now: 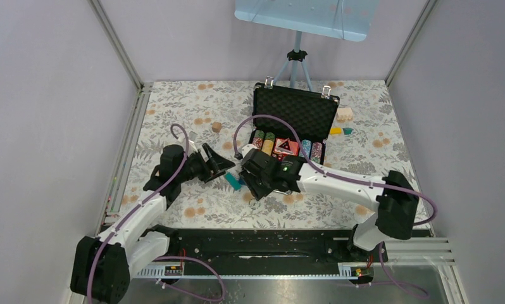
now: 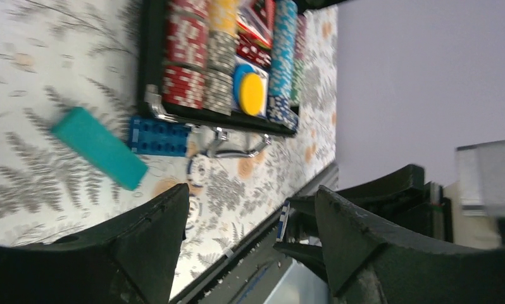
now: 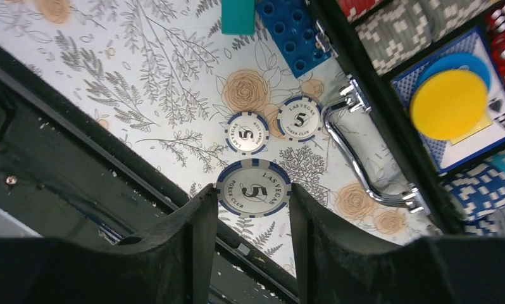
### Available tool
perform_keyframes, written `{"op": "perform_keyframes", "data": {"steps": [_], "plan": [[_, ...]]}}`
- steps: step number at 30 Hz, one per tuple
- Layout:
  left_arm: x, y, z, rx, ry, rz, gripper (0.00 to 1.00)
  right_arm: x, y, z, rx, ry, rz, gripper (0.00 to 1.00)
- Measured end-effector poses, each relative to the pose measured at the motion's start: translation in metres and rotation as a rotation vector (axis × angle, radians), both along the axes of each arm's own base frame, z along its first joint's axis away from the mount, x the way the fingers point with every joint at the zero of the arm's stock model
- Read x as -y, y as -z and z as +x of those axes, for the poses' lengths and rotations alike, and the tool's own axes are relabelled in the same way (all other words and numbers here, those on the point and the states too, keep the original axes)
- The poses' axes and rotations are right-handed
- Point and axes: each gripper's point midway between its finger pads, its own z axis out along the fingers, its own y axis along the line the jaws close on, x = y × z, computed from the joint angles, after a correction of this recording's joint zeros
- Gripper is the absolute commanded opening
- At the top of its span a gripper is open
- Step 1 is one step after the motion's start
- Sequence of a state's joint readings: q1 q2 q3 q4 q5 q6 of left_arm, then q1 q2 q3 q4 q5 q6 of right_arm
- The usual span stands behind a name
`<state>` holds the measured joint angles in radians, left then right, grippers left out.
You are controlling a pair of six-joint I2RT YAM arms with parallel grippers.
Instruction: Pack up texas hold em set
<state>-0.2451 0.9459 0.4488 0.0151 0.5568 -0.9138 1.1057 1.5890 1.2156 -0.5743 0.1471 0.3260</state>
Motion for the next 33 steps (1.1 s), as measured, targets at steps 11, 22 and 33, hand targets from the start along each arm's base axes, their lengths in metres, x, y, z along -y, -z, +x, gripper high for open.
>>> {"op": "perform_keyframes", "data": {"steps": [11,22,33], "plan": [[0.057,-0.022,-0.026,0.021,0.221,-0.132,0.63,0.001,-0.049,0.009,0.090,-0.129,0.066,0.39],[0.083,-0.027,-0.038,0.027,0.317,-0.166,0.57,0.003,-0.061,0.009,0.104,-0.152,0.086,0.38],[0.092,-0.031,-0.043,0.028,0.350,-0.188,0.43,0.004,-0.068,0.010,0.131,-0.176,0.092,0.38]]}}
